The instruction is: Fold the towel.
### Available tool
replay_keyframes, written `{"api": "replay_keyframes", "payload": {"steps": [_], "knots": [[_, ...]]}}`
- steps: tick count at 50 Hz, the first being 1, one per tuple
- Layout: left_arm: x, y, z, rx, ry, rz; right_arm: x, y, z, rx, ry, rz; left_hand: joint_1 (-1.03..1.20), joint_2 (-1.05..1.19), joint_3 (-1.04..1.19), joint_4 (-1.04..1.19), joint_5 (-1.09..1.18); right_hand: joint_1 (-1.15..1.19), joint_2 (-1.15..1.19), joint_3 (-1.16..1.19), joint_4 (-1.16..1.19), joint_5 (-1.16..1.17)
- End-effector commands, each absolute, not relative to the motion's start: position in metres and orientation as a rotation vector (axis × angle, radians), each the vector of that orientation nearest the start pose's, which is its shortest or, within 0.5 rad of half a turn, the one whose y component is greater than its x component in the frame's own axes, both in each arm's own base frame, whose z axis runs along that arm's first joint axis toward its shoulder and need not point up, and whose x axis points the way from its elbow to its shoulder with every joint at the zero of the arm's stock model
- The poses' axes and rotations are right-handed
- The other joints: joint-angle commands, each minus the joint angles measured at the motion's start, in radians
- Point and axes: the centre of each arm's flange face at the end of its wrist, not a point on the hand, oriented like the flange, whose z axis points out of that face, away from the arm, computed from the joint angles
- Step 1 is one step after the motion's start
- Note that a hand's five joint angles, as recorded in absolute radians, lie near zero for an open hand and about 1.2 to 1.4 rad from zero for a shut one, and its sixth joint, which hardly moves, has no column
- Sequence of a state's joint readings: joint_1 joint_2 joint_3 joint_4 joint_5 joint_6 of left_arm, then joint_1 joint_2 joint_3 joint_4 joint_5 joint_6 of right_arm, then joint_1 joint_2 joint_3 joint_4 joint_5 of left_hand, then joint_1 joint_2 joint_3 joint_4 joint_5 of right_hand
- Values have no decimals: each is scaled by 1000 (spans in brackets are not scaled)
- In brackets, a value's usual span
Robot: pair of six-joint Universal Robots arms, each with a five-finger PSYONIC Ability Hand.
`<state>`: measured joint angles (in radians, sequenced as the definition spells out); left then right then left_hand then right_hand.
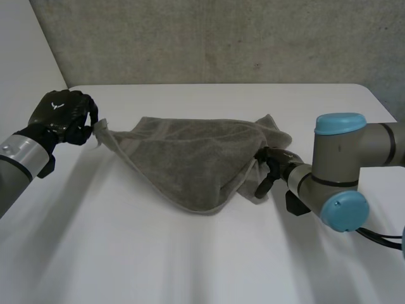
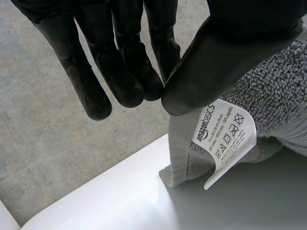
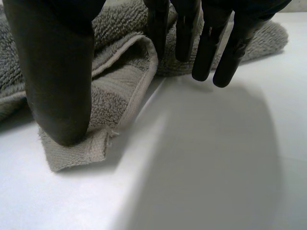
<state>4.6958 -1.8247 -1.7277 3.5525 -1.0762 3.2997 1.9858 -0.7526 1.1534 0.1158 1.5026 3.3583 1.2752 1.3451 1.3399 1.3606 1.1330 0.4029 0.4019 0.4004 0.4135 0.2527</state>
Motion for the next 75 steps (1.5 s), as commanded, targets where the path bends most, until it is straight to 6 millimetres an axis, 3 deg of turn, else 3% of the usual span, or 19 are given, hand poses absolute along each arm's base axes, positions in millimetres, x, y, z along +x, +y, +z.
{"api": "replay_keyframes", "payload": {"steps": [1,4,6,10,19,26,34,41,47,53,57,60,62,63,64,65,67,69,75], "knots": [[-175,-337,216,770,2287,-2369,301,-318,109,-294,2422,-1318,121,51,56,36,89,146,147,148,135,122],[-175,-337,215,770,2289,-2367,305,-316,109,-299,2409,-1317,121,51,56,36,89,434,435,436,423,409],[-175,-337,216,770,2287,-2369,306,-316,114,-289,2393,-1323,121,51,56,36,89,953,954,956,943,929],[-175,-338,216,767,2284,-2372,308,-317,132,-265,2346,-1355,121,51,56,36,89,993,994,996,983,969],[-174,-341,234,734,2245,-2439,287,-337,229,-228,2106,-1548,121,51,56,36,89,993,994,996,983,969],[-169,-341,297,535,2188,-2711,257,-335,328,-372,1931,-1699,121,51,56,36,89,993,994,996,983,969],[-144,-330,370,320,2114,-2903,217,-326,401,-698,1944,-2045,121,51,56,36,89,993,994,996,983,969],[-137,-333,372,272,2150,-2872,212,-326,396,-983,2081,-2224,121,51,56,36,89,993,994,996,983,969],[-141,-367,310,201,2425,-2686,246,-322,357,-1245,2179,-2205,121,51,56,36,89,993,994,996,983,969],[-177,-398,256,364,2560,-2539,283,-341,323,-1321,2096,-2265,121,51,56,36,89,993,994,996,983,969],[-192,-416,255,386,2494,-2569,309,-366,320,-1261,1941,-2429,121,51,56,36,89,993,994,996,983,969],[-200,-437,280,341,2324,-2682,316,-373,331,-1205,1852,-2534,121,51,56,36,89,993,994,996,983,969],[-201,-449,329,294,2059,-2855,319,-382,376,-1005,1616,-2796,121,51,56,36,89,993,994,996,983,969],[-201,-449,329,293,2058,-2856,319,-382,376,-1004,1615,-2797,121,51,56,36,89,993,994,996,983,969],[-199,-452,357,262,1918,-2942,319,-380,401,-898,1474,-2916,121,51,56,36,89,993,994,996,983,969],[-199,-452,357,262,1917,-2943,317,-377,423,-794,1347,-2997,121,51,56,36,89,993,994,996,983,969],[-195,-449,412,200,1634,-3126,312,-373,442,-702,1245,-3048,121,51,56,36,89,993,994,996,983,969],[-193,-445,434,163,1515,-3215,306,-369,457,-625,1175,-3074,121,51,56,36,89,993,994,996,983,969],[-190,-442,454,126,1365,-3345,291,-378,448,-621,1226,-2997,121,51,56,36,89,993,994,996,983,969]]}}
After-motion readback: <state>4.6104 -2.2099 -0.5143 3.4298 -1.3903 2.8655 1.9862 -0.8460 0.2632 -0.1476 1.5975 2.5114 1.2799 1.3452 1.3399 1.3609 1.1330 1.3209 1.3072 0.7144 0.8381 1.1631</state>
